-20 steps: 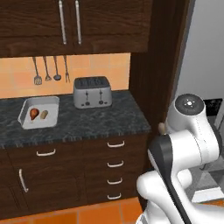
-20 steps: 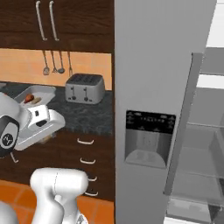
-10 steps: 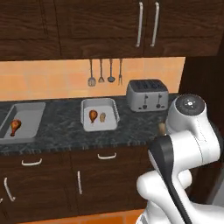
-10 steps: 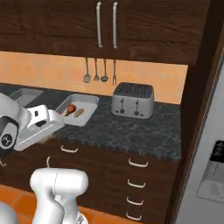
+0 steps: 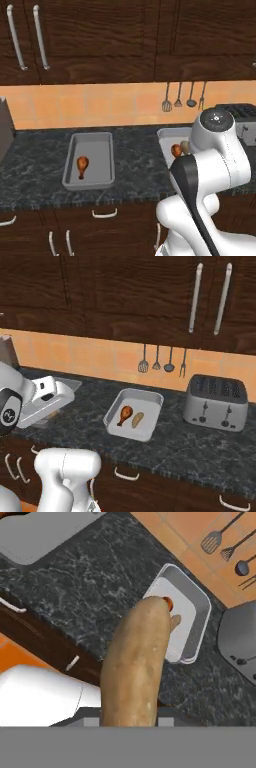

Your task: Place one sweet potato and one chicken drumstick in each tupperware on the nearby counter, to pack two identical lunches.

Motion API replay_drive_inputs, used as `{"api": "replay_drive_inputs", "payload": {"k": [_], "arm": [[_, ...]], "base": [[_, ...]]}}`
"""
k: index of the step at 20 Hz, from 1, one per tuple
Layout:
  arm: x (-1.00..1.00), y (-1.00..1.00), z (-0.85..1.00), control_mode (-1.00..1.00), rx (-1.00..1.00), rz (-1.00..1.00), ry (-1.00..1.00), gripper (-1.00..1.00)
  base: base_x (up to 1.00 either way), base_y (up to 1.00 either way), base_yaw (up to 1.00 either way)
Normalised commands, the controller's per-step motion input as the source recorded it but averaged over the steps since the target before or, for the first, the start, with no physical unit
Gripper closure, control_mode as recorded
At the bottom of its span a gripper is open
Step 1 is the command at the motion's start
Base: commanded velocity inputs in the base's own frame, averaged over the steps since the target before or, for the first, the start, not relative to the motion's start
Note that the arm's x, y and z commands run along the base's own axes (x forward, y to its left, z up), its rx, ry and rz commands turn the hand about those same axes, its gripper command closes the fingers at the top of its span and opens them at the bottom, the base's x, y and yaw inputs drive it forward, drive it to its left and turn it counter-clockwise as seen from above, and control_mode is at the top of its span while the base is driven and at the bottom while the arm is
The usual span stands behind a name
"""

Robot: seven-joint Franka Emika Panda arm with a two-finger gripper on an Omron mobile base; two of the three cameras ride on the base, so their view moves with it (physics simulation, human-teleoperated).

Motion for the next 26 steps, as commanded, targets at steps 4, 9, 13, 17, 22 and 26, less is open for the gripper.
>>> {"api": "replay_drive_inputs", "payload": {"k": [4, 9, 13, 17, 22, 26], "arm": [[0.00, 0.00, 0.00, 1.00, 0.00, 0.00, 0.00, 1.00], [0.00, 0.00, 0.00, 1.00, 0.00, 0.00, 0.00, 1.00], [0.00, 0.00, 0.00, 1.00, 0.00, 0.00, 0.00, 1.00], [0.00, 0.00, 0.00, 1.00, 0.00, 0.00, 0.00, 1.00], [0.08, 0.13, -0.39, -1.00, -0.05, -0.01, -0.01, 1.00], [0.25, 0.03, -0.65, -1.00, -0.02, -0.07, -0.14, 1.00]], "base": [[0.65, 1.00, 0.04], [0.66, 1.00, 0.00], [0.66, 1.00, 0.00], [0.64, 1.00, 0.00], [0.10, 0.19, 0.00], [0.00, 0.00, 0.00]]}}
